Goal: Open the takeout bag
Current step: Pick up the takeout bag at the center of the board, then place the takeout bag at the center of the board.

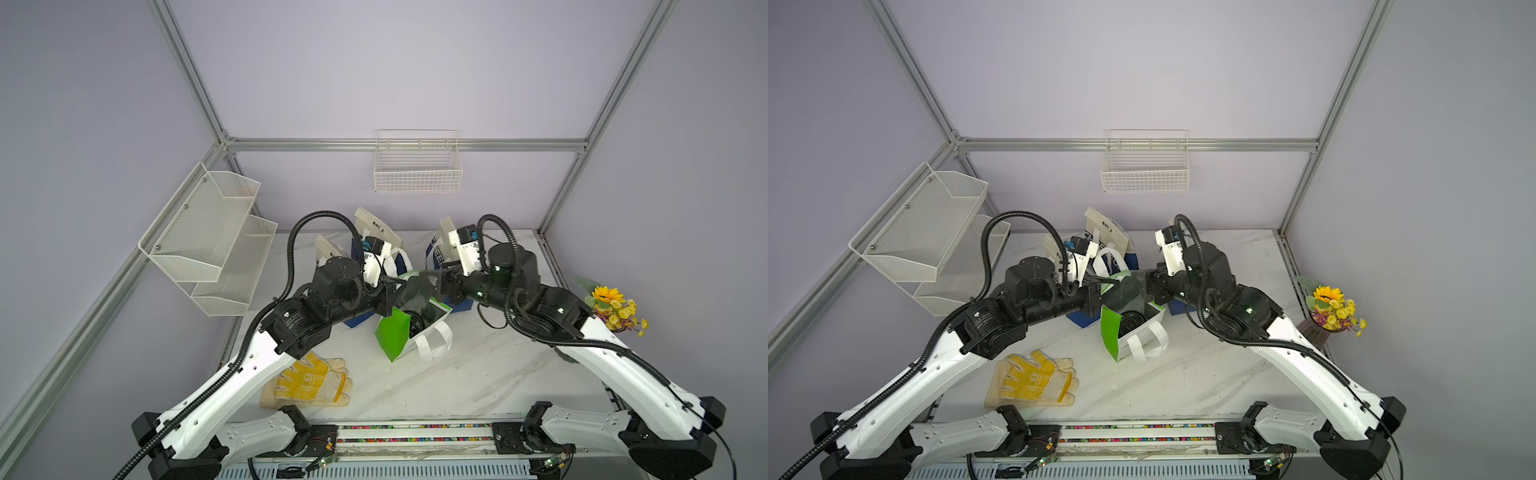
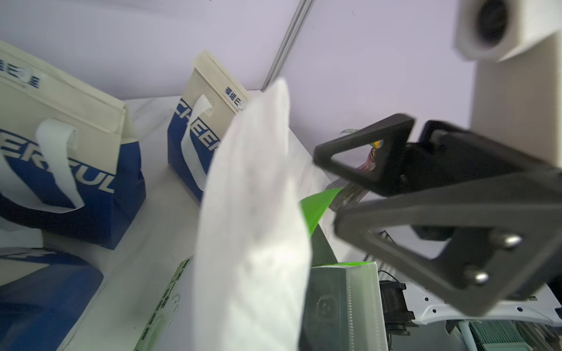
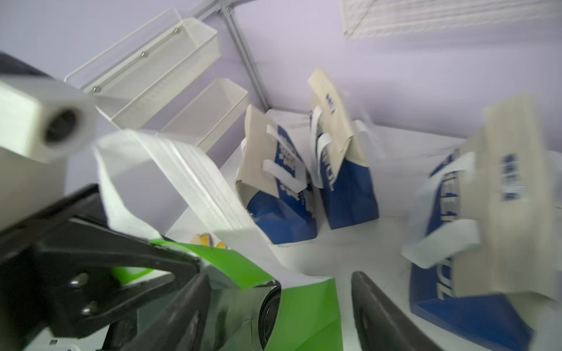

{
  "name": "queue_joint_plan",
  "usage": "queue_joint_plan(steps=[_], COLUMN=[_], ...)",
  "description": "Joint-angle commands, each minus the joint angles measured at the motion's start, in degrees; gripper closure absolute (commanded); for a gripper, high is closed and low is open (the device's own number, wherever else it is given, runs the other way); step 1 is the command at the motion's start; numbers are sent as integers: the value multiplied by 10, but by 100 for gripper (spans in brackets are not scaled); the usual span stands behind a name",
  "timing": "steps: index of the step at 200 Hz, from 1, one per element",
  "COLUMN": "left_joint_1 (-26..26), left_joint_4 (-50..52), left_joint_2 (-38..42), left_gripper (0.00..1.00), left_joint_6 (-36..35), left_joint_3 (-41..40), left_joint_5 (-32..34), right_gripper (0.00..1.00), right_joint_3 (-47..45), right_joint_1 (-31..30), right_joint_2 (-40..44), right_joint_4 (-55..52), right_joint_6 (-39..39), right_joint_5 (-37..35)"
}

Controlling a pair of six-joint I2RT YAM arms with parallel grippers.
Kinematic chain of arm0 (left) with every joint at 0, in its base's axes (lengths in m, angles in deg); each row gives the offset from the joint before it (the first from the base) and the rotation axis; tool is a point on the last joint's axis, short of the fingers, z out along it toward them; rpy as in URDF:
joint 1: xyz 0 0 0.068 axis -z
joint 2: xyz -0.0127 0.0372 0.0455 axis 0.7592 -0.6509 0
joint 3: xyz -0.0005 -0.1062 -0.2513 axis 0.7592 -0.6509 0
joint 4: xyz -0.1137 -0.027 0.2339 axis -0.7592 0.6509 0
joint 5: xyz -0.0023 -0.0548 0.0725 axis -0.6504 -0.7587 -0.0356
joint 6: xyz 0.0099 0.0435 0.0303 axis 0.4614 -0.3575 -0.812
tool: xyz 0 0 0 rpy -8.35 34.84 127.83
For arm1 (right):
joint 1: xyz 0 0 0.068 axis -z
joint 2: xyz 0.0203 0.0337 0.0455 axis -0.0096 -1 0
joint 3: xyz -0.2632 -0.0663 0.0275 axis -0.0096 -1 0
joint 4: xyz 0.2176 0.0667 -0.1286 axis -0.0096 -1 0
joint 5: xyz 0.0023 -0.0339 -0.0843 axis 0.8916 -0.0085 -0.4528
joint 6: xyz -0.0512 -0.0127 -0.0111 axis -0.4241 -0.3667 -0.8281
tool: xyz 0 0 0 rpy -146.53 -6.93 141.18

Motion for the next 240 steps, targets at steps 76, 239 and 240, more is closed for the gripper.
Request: queue_joint_plan(steps=[76, 239, 240], left_joint_1=[0, -15, -15], left_joint_4=[-195, -395, -394], left_joint_2=[-280, -801, -802], left_gripper=[100, 100, 100], left_joint_6=[175, 465, 465], left_joint_3=[327, 737, 738], left_joint_5=[-214, -261, -261], right_gripper=[24, 25, 25], right_joint_3=[319, 284, 283], right_joint_1=[3, 3, 3], right_joint_2=[-46, 20, 20], right_joint_4=[-211, -243, -243], right_joint_6=[42, 54, 55], right_joint_5=[-376, -462, -462])
